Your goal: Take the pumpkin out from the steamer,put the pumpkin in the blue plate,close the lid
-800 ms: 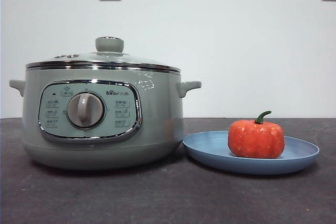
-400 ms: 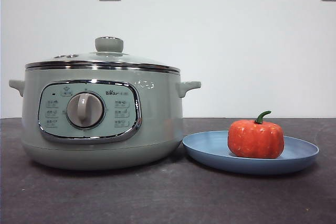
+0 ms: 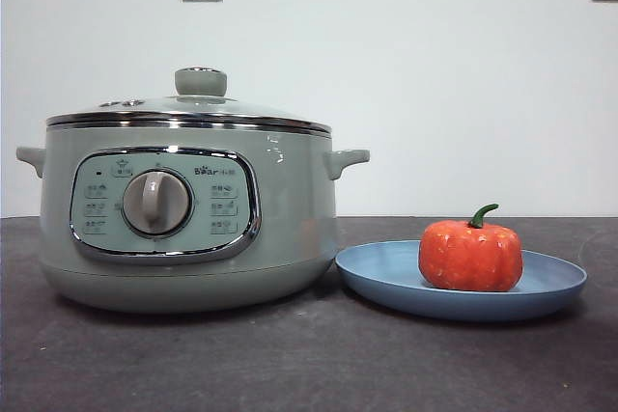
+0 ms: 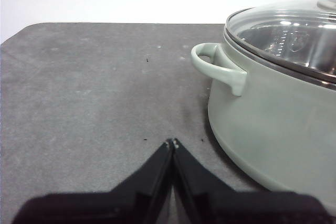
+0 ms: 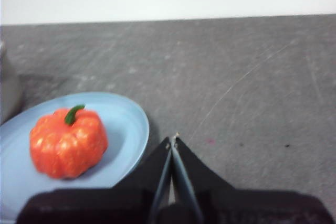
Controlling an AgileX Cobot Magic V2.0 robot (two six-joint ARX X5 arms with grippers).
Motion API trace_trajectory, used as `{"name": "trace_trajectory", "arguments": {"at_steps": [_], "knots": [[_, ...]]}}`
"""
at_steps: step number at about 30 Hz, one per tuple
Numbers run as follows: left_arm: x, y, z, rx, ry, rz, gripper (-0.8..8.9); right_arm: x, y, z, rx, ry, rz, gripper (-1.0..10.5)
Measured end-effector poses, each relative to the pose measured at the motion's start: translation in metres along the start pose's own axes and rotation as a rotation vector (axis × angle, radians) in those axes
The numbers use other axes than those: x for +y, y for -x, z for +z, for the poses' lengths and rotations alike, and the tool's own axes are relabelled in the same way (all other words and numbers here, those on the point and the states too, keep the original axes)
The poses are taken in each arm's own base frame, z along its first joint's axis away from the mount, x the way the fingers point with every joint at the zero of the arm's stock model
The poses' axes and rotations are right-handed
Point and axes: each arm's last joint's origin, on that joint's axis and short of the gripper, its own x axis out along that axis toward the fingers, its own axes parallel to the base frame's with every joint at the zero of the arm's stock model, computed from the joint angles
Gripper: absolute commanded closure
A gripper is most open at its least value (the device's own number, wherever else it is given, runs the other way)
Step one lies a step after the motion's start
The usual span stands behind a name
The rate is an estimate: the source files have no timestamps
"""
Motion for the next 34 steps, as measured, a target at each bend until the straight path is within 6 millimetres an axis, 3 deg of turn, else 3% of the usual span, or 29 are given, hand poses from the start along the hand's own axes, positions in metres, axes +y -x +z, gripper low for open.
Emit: {"name": "trace_trajectory", "arguments": {"at_steps": [34], "knots": [[0.0000, 0.0000, 0.0000, 0.000, 0.000, 0.000, 8.17, -0.0017, 0.0002, -0.0005, 0.007, -0.038, -0.020, 9.5]]}}
